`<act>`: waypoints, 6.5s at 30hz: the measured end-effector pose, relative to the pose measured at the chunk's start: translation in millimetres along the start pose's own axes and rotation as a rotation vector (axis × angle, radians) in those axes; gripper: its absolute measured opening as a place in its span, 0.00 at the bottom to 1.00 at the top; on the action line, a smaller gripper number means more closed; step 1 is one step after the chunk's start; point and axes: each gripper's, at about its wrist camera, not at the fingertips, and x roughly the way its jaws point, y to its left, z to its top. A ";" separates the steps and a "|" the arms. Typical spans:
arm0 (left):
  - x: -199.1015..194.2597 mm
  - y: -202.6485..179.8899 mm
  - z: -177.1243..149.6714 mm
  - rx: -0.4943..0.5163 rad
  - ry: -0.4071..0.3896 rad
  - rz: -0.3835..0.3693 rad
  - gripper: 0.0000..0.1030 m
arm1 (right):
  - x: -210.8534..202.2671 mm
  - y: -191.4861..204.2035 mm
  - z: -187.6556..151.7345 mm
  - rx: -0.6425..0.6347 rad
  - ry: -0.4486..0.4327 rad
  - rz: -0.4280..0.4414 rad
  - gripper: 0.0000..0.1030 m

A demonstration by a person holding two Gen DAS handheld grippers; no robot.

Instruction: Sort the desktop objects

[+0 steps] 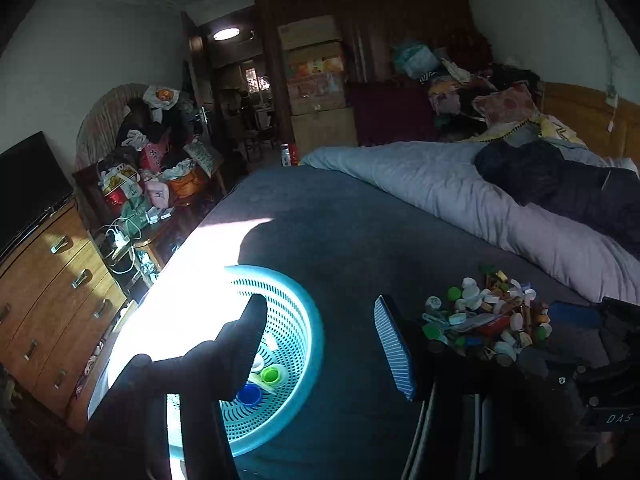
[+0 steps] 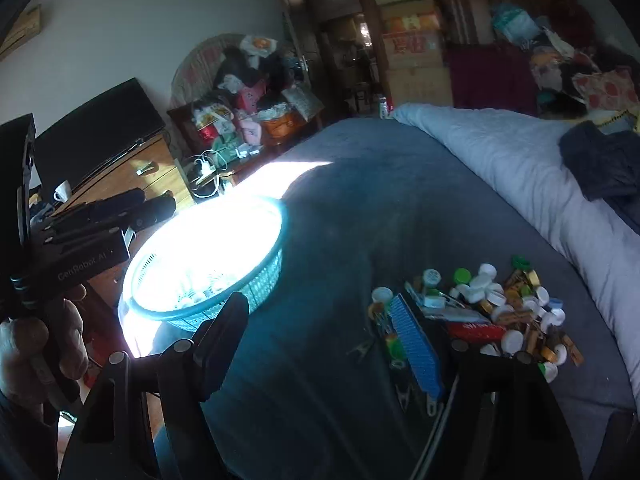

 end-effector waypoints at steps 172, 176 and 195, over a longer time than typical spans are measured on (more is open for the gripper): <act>70.3 131.2 -67.9 -0.257 0.130 -0.006 0.22 | 119.2 102.8 90.0 -0.187 0.086 0.170 0.12; 70.1 143.0 -68.9 -0.269 0.135 0.011 0.22 | 129.0 115.7 96.4 -0.197 0.094 0.184 0.12; 106.1 177.3 -83.6 -0.292 0.344 0.005 0.22 | 169.2 153.3 104.9 -0.231 0.217 0.258 0.12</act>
